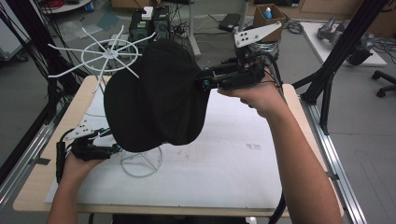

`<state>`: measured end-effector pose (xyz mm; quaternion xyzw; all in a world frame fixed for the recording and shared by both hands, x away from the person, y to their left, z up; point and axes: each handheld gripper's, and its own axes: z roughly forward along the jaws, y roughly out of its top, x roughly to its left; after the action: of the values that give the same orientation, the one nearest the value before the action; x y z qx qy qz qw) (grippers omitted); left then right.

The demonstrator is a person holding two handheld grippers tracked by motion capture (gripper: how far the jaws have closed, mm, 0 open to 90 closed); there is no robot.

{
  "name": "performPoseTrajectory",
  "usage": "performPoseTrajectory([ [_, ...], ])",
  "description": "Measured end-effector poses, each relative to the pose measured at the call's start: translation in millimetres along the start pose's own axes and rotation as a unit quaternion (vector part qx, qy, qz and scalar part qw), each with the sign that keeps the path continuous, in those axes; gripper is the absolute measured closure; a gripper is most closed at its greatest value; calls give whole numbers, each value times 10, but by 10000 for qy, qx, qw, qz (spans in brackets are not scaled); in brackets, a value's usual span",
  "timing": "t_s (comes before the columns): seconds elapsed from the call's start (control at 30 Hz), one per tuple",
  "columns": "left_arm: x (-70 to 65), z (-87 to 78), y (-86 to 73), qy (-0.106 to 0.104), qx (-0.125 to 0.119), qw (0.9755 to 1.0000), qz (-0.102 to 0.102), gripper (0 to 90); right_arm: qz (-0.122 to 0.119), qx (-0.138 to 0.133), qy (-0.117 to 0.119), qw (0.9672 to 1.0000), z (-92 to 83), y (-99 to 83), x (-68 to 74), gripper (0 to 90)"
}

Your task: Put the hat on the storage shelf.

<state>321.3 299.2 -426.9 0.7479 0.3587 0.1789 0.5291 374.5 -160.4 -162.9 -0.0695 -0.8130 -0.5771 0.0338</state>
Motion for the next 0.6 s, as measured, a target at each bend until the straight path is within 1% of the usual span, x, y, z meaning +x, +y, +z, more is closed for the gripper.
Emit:
performPoseTrajectory([
  [0.17,3,-2,-1,4,13,10000,4,179,39,22,-16,10000,35,-5,-2,577],
  [0.23,4,-3,-1,1,6,10000,3,179,80,58,-79,9999,47,-18,-9,552],
  [0.3,4,-2,-2,-4,2,10000,1,179,77,139,-129,9998,62,-33,-19,540],
  [0.37,5,-1,-3,-4,9,10000,1,179,66,281,-210,9994,89,-47,-17,533],
  [0.43,4,1,-4,6,10,10000,2,179,85,306,-200,9993,108,-54,-19,536],
  [0.47,5,1,-4,4,10,10000,2,179,41,279,-233,9993,117,-53,-25,536],
  [0.53,4,0,-3,4,4,10000,0,179,63,308,-277,9991,125,-54,-27,533],
  [0.6,5,-2,-3,4,0,10000,1,179,135,310,-241,9991,127,-64,-36,520],
])
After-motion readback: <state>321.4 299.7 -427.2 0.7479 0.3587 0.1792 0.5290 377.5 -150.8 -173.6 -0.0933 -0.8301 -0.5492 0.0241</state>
